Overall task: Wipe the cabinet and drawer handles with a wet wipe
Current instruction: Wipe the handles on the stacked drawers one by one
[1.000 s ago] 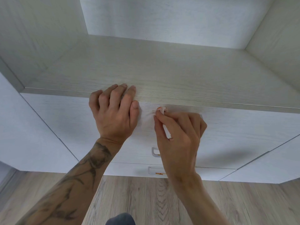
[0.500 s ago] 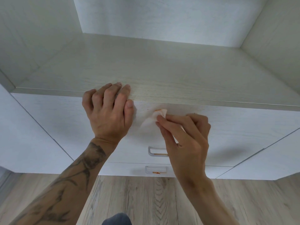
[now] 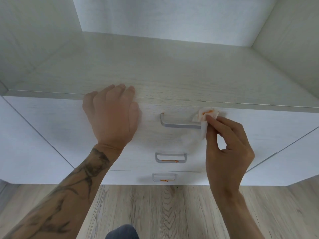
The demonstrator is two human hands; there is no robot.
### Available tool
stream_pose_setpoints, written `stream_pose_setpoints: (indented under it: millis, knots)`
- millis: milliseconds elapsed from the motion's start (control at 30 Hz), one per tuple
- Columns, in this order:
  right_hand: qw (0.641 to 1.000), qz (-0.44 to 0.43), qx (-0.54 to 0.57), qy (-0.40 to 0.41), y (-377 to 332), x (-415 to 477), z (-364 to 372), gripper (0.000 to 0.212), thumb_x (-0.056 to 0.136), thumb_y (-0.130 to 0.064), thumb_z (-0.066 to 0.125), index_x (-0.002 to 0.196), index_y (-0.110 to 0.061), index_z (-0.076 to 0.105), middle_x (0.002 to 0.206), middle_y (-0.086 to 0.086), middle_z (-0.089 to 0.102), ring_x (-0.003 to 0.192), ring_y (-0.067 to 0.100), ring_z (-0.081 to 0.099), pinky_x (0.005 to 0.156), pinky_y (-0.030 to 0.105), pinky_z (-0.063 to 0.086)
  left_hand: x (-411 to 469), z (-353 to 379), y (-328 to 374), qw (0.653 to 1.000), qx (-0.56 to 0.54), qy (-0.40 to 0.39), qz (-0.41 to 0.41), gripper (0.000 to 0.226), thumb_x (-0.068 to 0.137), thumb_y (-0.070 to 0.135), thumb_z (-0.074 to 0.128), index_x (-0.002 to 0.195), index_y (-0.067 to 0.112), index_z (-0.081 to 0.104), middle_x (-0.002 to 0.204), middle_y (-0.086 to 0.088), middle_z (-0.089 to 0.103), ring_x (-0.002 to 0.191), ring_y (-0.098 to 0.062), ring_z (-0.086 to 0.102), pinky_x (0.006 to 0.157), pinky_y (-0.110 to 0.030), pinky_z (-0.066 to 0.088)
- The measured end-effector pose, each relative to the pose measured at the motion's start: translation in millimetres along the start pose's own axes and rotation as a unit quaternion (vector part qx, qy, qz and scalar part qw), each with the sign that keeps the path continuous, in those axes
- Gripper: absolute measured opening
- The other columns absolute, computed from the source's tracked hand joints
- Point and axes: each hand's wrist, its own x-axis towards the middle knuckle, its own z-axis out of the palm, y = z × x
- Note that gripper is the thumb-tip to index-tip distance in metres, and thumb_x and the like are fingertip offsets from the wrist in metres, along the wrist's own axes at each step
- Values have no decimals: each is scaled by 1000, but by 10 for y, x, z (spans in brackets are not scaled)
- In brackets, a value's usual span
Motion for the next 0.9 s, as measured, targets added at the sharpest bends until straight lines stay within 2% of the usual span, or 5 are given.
stream_pose_setpoints:
  millis: [267,400,567,833,900]
  knots:
    - [999,34,25,-5,-74,-60,-40,20,97,1,75,113,-9,80,109,3,73,103,10,71,90,19,57,-3,-2,1,1000,-2,-1,-2,42,111,33,35,121,15,72,116,-7,71,111,-26,59,102,-48,38]
    - [1000,-17,13,-16,-170,-104,-81,19,92,7,78,105,-6,82,104,3,73,98,5,68,86,11,52,-17,5,9,1000,1,1,-2,42,111,33,36,120,15,73,116,-7,71,110,-26,59,101,-48,39]
    - [996,-53,43,-60,-413,14,119,12,95,-2,77,107,-4,81,106,4,77,97,20,73,87,21,57,-4,-3,15,1000,3,-4,-4,42,110,32,36,120,15,74,116,-7,71,110,-27,59,102,-48,38]
    - [989,-79,20,-123,-698,12,509,7,98,-5,76,101,-4,82,96,4,78,94,21,70,83,28,57,-2,2,5,1000,3,-7,-3,42,111,31,36,120,15,73,116,-8,72,110,-28,60,101,-48,38]
    - [989,-82,19,-124,-661,38,469,7,98,-7,77,101,-5,82,97,3,78,97,21,70,86,25,56,-6,5,8,1000,3,-8,-3,42,111,32,36,120,15,74,116,-8,72,110,-28,60,102,-47,38]
